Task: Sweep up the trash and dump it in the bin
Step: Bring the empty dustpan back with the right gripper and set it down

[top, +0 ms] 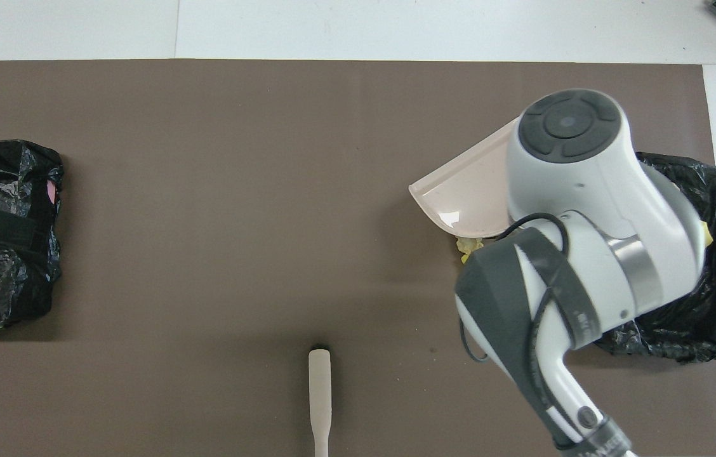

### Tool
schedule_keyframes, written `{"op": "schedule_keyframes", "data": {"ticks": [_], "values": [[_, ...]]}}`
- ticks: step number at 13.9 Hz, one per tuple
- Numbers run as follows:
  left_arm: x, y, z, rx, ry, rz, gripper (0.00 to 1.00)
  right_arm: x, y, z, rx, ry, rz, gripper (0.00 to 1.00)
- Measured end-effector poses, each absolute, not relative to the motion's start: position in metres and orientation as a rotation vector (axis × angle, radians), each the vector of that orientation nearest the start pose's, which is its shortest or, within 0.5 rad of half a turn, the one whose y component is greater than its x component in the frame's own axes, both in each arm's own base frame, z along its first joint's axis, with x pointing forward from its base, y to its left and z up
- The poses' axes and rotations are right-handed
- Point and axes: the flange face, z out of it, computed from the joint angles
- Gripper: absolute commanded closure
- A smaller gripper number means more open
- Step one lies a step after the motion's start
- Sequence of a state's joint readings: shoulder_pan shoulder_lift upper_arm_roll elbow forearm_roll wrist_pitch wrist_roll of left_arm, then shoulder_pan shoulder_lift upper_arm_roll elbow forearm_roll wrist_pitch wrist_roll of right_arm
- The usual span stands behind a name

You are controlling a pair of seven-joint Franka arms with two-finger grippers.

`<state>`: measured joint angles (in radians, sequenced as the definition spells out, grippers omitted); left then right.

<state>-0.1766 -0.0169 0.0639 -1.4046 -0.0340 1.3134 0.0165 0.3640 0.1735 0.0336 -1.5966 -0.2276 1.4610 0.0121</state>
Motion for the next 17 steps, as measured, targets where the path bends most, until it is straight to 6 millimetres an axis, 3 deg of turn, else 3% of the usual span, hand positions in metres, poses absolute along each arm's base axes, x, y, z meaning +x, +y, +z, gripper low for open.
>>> {"op": "schedule_keyframes", "data": {"ticks": [8, 12, 15, 17], "values": [[0.516, -0.062, 0.688, -3.163, 0.217, 0.12, 0.0, 0.563, 0.315, 0.471, -3.195, -0.189, 0.27, 1.0], [0.516, -0.062, 0.688, -3.163, 0.217, 0.12, 0.0, 0.556, 0.382, 0.445, -3.135, 0.005, 0.203, 1.0], [0.516, -0.062, 0.688, -3.163, 0.217, 0.12, 0.0, 0.551, 0.428, 0.419, -3.117, 0.068, 0.173, 1.0], [0.516, -0.062, 0.688, -3.163, 0.217, 0.12, 0.0, 0.548, 0.446, 0.401, -3.112, 0.07, 0.161, 1.0]]}}
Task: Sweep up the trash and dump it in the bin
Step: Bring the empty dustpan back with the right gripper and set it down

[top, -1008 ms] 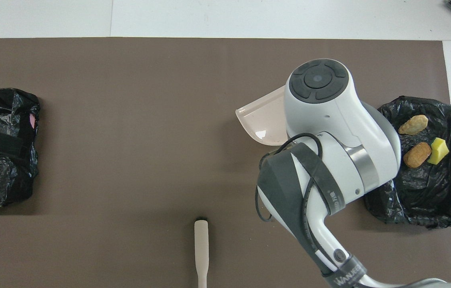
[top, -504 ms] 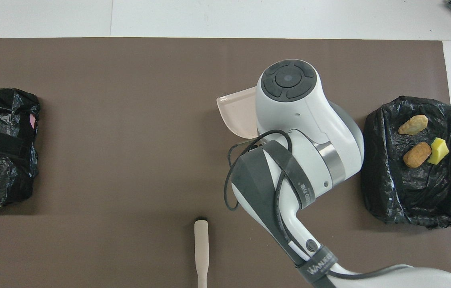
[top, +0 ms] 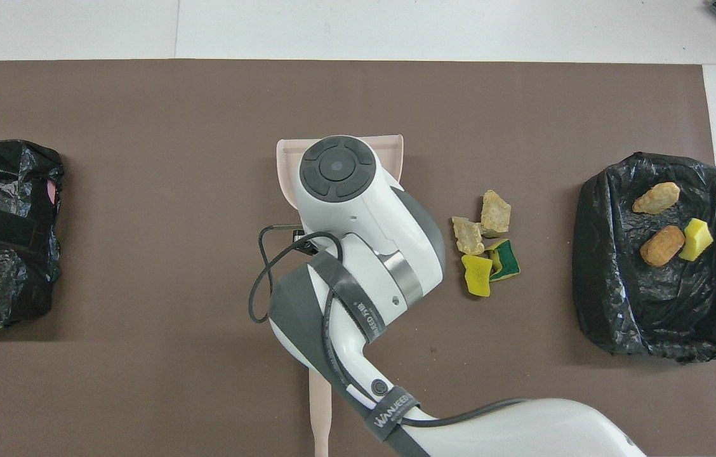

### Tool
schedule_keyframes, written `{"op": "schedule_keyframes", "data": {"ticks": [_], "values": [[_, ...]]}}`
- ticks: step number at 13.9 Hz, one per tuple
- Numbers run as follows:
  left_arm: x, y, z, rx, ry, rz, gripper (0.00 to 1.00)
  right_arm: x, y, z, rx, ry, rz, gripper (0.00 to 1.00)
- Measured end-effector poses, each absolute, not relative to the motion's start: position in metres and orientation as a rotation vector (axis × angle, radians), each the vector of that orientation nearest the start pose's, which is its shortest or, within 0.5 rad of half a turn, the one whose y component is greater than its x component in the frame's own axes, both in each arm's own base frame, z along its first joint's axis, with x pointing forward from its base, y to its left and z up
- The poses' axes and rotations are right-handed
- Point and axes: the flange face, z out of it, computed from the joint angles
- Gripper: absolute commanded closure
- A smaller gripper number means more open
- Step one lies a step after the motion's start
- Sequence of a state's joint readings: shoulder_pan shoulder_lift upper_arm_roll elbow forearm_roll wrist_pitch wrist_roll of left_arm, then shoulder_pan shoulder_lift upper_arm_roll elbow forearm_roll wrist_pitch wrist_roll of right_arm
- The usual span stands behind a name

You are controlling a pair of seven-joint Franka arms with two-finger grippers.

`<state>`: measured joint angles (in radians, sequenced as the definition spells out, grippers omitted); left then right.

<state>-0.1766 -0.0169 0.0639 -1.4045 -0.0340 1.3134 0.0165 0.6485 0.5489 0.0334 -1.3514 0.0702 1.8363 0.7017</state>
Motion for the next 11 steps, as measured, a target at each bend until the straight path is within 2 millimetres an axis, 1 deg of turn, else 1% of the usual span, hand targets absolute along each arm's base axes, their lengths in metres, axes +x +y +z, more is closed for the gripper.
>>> {"op": "schedule_keyframes", "data": {"ticks": [2, 3, 6, 9, 11], "values": [[0.516, -0.062, 0.688, -3.163, 0.217, 0.12, 0.0, 0.547, 0.454, 0.391, -3.104, 0.063, 0.148, 1.0], [0.516, -0.062, 0.688, -3.163, 0.217, 0.12, 0.0, 0.547, 0.454, 0.387, -3.106, 0.063, 0.155, 1.0], [0.516, -0.062, 0.688, -3.163, 0.217, 0.12, 0.0, 0.544, 0.448, 0.369, -3.127, 0.029, 0.197, 1.0], [0.516, -0.062, 0.688, -3.163, 0.217, 0.12, 0.0, 0.552, 0.438, 0.362, -3.117, -0.03, 0.182, 1.0], [0.516, -0.062, 0.688, -3.163, 0.217, 0.12, 0.0, 0.553, 0.434, 0.357, -3.117, -0.076, 0.192, 1.0]]}}
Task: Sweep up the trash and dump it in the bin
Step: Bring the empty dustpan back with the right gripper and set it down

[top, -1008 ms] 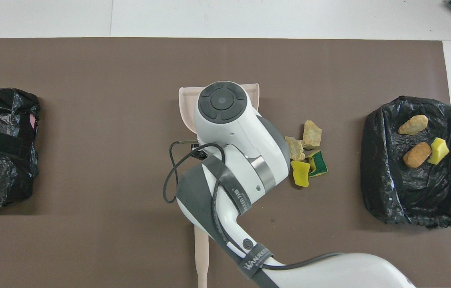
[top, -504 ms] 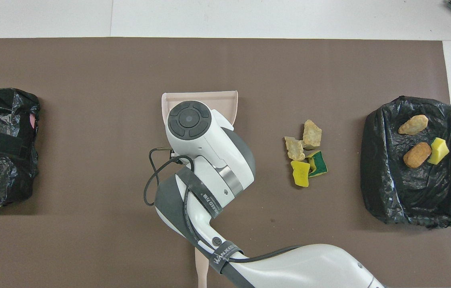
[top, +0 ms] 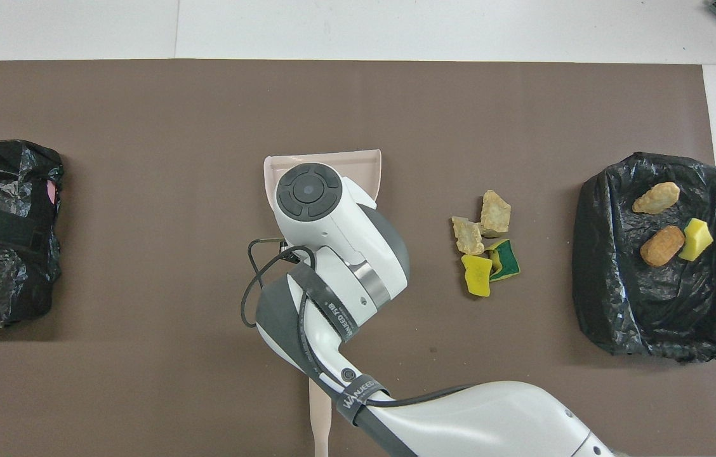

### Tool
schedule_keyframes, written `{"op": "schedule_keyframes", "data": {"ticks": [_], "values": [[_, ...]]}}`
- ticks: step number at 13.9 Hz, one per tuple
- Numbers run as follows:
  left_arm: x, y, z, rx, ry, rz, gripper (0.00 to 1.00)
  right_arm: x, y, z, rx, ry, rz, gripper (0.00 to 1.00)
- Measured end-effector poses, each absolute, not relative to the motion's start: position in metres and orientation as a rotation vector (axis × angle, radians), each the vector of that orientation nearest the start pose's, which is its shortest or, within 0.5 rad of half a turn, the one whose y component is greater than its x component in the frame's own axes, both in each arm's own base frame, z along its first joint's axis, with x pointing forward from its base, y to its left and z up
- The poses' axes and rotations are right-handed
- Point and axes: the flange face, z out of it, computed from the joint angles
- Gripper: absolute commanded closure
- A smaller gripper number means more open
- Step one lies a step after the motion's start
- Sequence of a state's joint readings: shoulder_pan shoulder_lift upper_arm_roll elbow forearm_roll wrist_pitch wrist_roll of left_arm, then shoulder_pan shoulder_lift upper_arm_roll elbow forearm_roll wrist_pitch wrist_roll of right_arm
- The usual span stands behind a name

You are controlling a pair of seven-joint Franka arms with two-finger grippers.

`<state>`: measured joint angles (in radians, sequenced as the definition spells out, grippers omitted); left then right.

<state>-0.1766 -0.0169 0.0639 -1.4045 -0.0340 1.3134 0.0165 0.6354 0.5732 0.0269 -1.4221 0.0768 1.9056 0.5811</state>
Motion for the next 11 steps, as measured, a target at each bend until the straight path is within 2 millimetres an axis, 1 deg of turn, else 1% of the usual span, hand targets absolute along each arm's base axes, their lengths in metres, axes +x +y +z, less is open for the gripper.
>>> {"op": "schedule_keyframes", "data": {"ticks": [4, 7, 9, 11], "values": [[0.5158, -0.0623, 0.6883, -3.163, 0.217, 0.12, 0.0, 0.552, 0.4332, 0.3541, -3.117, -0.08, 0.199, 1.0], [0.5158, -0.0623, 0.6883, -3.163, 0.217, 0.12, 0.0, 0.5517, 0.4355, 0.3532, -3.085, -0.058, 0.206, 1.0], [0.5158, -0.0623, 0.6883, -3.163, 0.217, 0.12, 0.0, 0.5513, 0.4354, 0.3517, -3.081, -0.054, 0.21, 0.97], [0.5158, -0.0623, 0.6883, -3.163, 0.217, 0.12, 0.0, 0.5517, 0.4346, 0.3513, -3.077, -0.047, 0.214, 0.9]]}}
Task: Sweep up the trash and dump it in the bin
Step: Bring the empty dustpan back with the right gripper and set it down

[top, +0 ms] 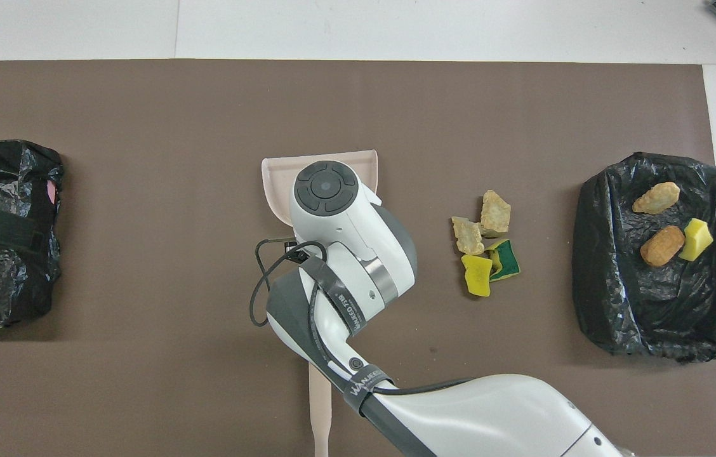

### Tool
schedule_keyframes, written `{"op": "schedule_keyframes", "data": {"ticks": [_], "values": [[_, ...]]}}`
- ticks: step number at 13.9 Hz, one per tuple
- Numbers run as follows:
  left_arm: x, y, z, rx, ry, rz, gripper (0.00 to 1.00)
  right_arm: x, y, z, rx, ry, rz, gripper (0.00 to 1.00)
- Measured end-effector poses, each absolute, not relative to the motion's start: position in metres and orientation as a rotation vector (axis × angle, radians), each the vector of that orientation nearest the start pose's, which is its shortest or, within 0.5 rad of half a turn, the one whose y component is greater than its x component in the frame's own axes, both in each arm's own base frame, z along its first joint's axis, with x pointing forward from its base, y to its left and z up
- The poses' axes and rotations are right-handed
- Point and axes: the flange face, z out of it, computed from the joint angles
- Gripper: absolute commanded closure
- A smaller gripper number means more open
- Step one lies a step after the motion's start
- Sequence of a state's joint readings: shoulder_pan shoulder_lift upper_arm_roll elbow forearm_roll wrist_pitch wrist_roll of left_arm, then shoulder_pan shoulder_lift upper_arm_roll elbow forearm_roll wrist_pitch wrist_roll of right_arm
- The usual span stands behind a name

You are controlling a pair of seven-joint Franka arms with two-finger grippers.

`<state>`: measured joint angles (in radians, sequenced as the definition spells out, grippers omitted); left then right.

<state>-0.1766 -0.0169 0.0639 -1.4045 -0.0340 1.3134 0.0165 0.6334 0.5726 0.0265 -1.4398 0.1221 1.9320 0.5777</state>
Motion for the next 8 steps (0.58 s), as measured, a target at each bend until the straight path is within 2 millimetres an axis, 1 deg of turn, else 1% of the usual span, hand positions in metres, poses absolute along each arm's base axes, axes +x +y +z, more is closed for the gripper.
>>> {"op": "schedule_keyframes", "data": {"ticks": [3, 4, 5, 6, 7, 8], "values": [[0.5158, -0.0623, 0.6883, -3.163, 0.217, 0.12, 0.0, 0.5558, 0.4318, 0.3506, -3.038, -0.004, 0.221, 0.89], [0.5158, -0.0623, 0.6883, -3.163, 0.217, 0.12, 0.0, 0.5566, 0.4312, 0.3503, -3.031, 0.005, 0.221, 0.84], [0.5158, -0.0623, 0.6883, -3.163, 0.217, 0.12, 0.0, 0.5569, 0.4309, 0.3501, -3.028, 0.009, 0.222, 0.6], [0.5158, -0.0623, 0.6883, -3.163, 0.217, 0.12, 0.0, 0.5569, 0.4309, 0.35, -3.027, 0.01, 0.222, 0.26], [0.5158, -0.0623, 0.6883, -3.163, 0.217, 0.12, 0.0, 0.557, 0.4309, 0.3495, -3.027, 0.011, 0.22, 0.0], [0.5158, -0.0623, 0.6883, -3.163, 0.217, 0.12, 0.0, 0.5573, 0.4309, 0.3491, -3.025, 0.012, 0.216, 0.0]]}}
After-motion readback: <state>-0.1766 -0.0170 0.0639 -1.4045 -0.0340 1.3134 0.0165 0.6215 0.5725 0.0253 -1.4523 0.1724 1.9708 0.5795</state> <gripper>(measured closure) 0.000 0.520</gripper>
